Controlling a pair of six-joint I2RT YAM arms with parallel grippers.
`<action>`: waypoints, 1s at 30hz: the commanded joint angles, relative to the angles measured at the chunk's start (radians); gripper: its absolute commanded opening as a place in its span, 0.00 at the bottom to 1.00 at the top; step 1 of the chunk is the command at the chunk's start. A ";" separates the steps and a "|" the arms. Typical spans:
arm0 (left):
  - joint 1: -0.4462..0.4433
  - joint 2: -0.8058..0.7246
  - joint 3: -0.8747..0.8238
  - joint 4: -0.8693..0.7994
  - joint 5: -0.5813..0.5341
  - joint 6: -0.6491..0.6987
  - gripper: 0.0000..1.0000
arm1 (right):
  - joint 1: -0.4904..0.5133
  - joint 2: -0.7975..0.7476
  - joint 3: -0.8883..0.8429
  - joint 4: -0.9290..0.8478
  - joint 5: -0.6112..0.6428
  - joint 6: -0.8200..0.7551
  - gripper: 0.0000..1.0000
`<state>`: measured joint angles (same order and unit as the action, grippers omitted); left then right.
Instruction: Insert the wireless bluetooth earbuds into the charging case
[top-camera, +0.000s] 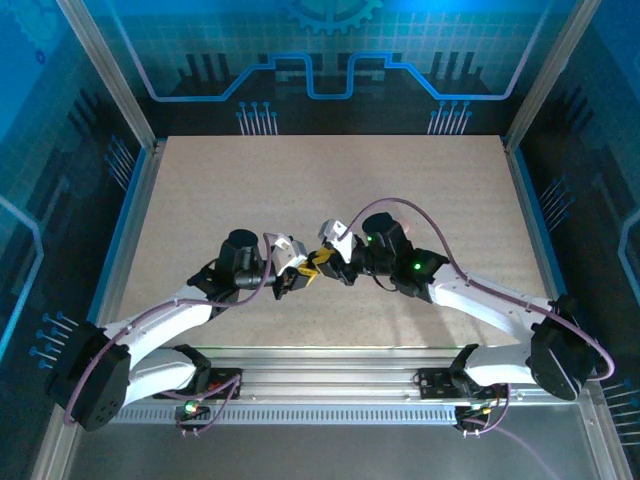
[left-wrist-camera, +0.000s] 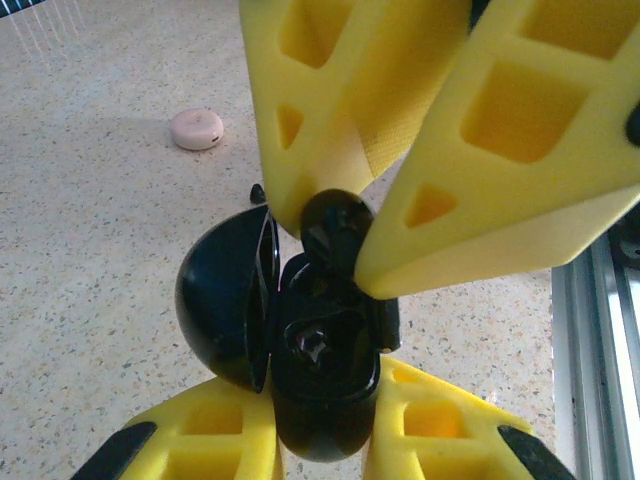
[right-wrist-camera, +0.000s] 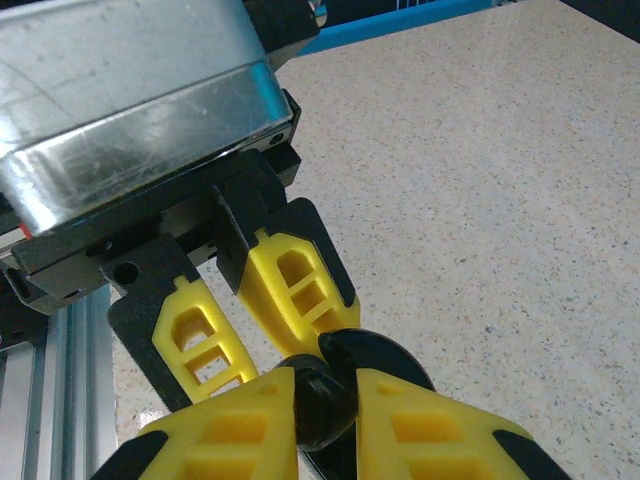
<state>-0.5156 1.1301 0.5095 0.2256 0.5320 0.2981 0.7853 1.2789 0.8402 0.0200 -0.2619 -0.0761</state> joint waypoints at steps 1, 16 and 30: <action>-0.009 -0.020 0.021 0.010 0.025 0.018 0.08 | 0.014 0.018 0.031 -0.009 0.019 -0.016 0.19; -0.012 -0.024 0.026 0.003 0.020 0.022 0.08 | 0.019 0.027 0.034 -0.056 0.090 -0.076 0.18; -0.011 -0.027 0.021 0.010 0.028 0.027 0.08 | 0.025 0.005 0.031 -0.114 0.074 -0.178 0.19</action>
<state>-0.5194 1.1301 0.5098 0.2142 0.5285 0.2985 0.8005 1.2980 0.8585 -0.0284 -0.1989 -0.1959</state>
